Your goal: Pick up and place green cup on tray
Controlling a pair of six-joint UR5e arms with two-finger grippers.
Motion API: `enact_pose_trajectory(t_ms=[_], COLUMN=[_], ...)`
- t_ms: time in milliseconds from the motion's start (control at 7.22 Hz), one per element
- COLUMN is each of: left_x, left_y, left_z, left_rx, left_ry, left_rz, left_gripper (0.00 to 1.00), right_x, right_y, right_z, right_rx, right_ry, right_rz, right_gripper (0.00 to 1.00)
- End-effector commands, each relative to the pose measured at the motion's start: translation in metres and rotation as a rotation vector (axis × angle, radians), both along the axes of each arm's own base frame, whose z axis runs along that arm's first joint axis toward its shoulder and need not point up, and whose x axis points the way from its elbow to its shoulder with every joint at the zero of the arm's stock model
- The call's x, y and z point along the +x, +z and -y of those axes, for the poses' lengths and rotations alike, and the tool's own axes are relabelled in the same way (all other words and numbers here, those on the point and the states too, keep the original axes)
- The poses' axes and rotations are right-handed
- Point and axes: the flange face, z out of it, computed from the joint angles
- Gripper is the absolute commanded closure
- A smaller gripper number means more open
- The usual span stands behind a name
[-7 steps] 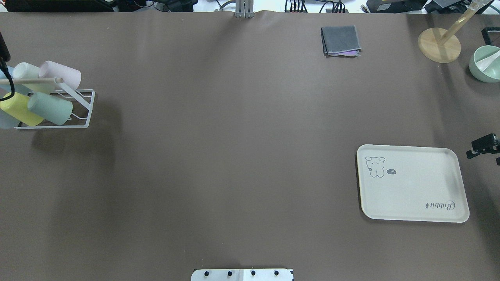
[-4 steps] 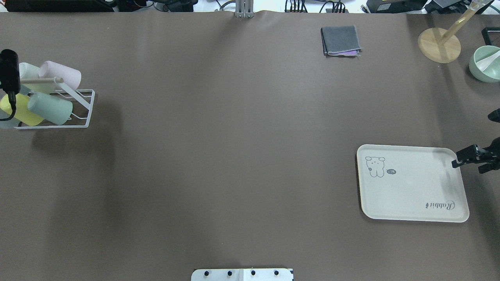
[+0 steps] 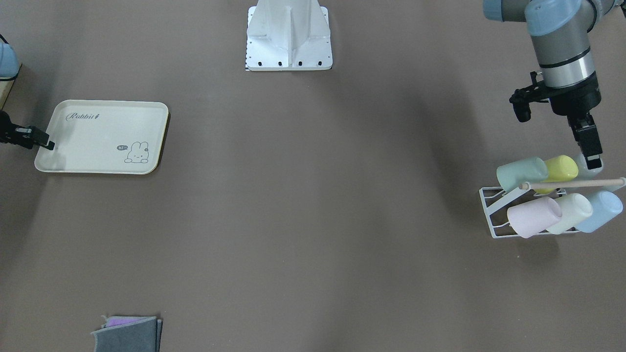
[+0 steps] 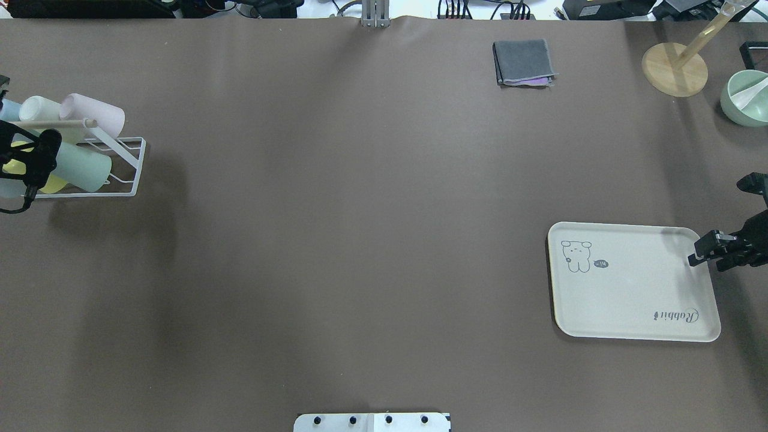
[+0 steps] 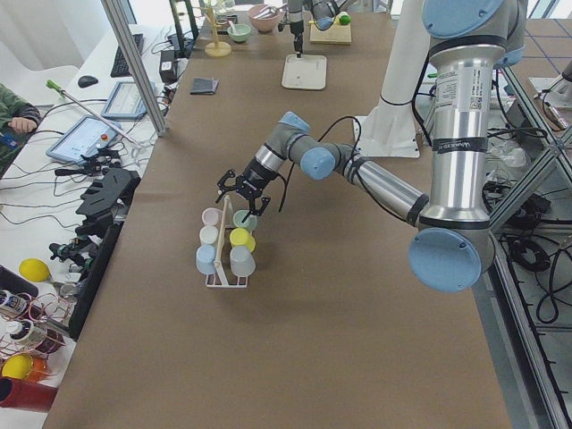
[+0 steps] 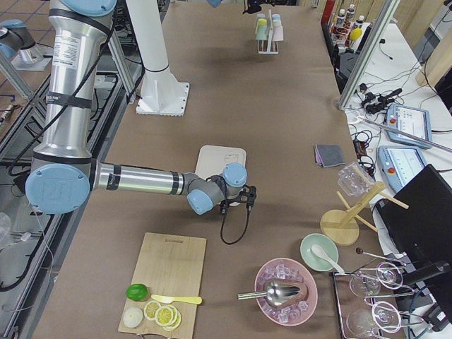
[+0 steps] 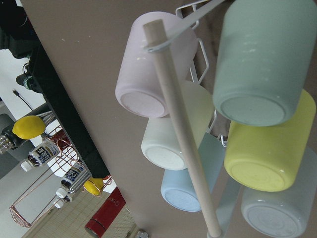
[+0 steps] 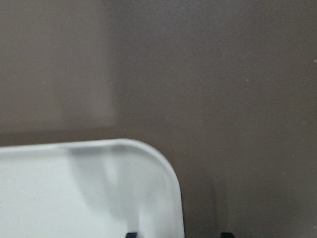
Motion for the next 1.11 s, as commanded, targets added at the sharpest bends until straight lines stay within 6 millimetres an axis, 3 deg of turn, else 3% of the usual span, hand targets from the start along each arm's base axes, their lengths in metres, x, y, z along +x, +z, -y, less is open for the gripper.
enact_pose_trajectory(t_ms=[0, 139, 277, 554, 831, 970], left_x=[0.032, 0.034, 0.041, 0.061, 0.084, 0.083], left_y=[0.006, 0.002, -0.001, 0.014, 0.019, 0.030], left_z=[-0.020, -0.022, -0.027, -0.053, -0.073, -0.081], left_rx=[0.080, 0.110, 0.149, 0.194, 0.208, 0.217], left_ry=[0.039, 0.025, 0.016, 0.060, 0.121, 0.129], left_rz=[0.127, 0.150, 0.176, 0.254, 0.270, 0.306], left_gripper=[0.03, 0.03, 0.03, 0.03, 0.02, 0.02], right_x=[-0.004, -0.004, -0.002, -0.002, -0.011, -0.025], right_y=[-0.002, -0.006, -0.010, -0.015, -0.055, -0.078], right_z=[0.000, 0.000, -0.003, -0.004, 0.002, 0.023], right_rx=[0.004, 0.006, 0.010, 0.013, 0.044, 0.067], right_ry=[-0.010, -0.011, -0.012, -0.025, -0.050, -0.063], right_rz=[0.003, 0.013, 0.019, 0.037, 0.113, 0.155], right_gripper=[0.88, 1.00, 1.00, 1.00, 1.00, 1.00])
